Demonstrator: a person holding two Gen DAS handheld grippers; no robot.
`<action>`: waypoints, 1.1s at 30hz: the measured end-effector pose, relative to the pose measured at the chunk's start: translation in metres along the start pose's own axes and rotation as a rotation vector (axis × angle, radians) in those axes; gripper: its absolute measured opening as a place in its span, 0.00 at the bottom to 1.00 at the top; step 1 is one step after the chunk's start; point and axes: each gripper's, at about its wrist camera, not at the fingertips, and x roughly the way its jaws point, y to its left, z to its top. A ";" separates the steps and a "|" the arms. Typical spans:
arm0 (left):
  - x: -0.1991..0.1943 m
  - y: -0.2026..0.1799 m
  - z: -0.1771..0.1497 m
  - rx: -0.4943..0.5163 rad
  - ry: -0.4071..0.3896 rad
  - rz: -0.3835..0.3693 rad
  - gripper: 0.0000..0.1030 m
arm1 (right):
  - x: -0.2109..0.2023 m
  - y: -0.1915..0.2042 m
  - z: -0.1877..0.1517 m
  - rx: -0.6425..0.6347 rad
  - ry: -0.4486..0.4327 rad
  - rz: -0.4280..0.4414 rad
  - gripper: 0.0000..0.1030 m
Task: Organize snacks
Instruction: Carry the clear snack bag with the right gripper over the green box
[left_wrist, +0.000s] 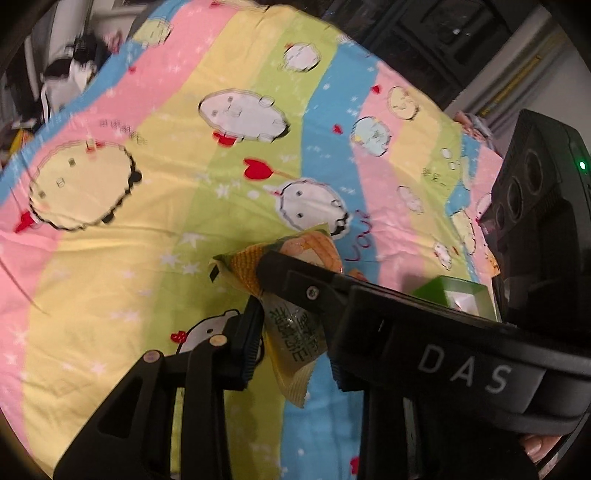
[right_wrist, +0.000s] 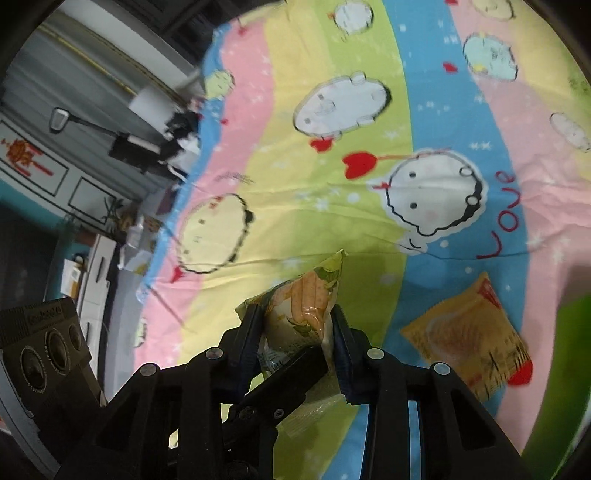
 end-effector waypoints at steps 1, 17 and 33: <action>-0.007 -0.005 -0.002 0.017 -0.011 0.001 0.30 | -0.007 0.002 -0.003 0.000 -0.016 0.004 0.38; -0.059 -0.084 -0.037 0.238 -0.073 -0.076 0.30 | -0.113 0.000 -0.063 0.074 -0.254 -0.027 0.38; -0.046 -0.160 -0.051 0.398 -0.056 -0.187 0.30 | -0.179 -0.049 -0.088 0.163 -0.404 -0.114 0.38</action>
